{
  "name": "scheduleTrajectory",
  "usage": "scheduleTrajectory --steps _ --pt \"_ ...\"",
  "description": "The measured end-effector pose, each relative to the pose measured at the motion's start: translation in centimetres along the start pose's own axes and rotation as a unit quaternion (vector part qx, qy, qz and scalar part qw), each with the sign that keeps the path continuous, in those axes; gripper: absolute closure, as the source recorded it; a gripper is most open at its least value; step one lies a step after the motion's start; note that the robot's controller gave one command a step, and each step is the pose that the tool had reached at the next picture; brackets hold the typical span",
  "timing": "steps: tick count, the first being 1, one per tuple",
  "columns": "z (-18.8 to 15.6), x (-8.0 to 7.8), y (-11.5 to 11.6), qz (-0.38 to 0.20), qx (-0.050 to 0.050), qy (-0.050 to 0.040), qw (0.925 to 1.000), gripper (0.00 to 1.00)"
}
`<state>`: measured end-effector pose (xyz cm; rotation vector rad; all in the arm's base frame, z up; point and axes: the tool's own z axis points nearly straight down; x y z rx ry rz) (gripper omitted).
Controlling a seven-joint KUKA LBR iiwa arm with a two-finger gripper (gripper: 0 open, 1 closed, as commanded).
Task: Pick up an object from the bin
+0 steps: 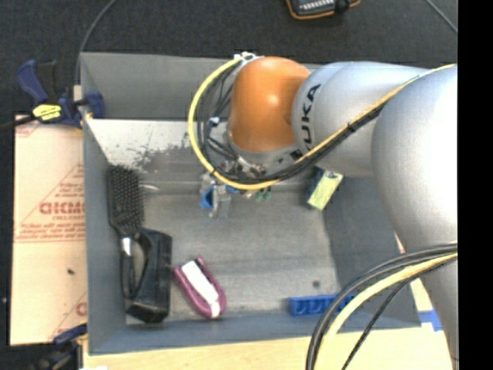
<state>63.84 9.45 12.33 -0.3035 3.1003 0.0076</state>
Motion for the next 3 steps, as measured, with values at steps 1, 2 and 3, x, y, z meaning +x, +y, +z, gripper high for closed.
scheduleTrajectory --steps 1,2,3 --pt "-3.9 0.0 0.0 0.000 0.000 0.0022 1.0000 1.00" --pt "-6.3 -0.3 -0.1 0.001 0.000 -0.0027 1.0000 1.00" --pt "-6.2 -0.3 -0.1 0.001 0.000 -0.0031 1.0000 1.00"
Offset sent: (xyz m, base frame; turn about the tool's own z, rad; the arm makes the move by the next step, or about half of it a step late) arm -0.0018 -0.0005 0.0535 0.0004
